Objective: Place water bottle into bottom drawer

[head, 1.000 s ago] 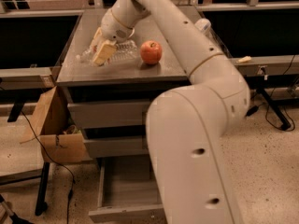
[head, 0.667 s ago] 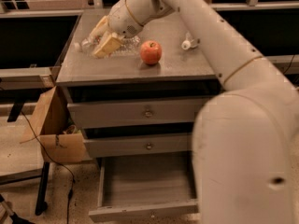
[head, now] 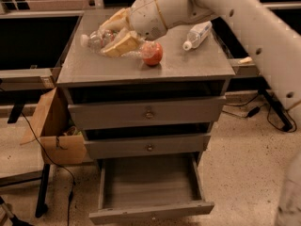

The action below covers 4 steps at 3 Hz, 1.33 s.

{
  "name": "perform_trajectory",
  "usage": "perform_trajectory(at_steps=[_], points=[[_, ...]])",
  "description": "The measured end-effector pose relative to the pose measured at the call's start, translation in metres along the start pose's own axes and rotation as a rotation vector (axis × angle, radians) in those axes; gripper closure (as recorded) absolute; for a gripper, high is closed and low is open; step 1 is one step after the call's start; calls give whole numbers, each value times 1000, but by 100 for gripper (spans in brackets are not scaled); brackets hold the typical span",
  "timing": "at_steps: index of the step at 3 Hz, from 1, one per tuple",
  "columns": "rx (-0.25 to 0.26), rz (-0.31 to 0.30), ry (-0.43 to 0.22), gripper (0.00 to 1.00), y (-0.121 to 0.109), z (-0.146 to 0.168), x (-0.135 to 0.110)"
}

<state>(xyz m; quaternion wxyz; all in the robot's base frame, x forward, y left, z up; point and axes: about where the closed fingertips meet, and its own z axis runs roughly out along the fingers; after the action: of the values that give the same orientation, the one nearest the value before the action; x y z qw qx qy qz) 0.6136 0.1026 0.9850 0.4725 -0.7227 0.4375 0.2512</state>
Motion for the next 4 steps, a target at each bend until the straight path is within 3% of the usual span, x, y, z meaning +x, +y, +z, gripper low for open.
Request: perform_trajectory(at_steps=[1,2,3,4], points=[[-66,48,93,100,31,-19,5],[-148,123,254,100,77,-32,37],[-215,182,367,100,129,-21,73],[-278,219,396,100,163,-5,95]])
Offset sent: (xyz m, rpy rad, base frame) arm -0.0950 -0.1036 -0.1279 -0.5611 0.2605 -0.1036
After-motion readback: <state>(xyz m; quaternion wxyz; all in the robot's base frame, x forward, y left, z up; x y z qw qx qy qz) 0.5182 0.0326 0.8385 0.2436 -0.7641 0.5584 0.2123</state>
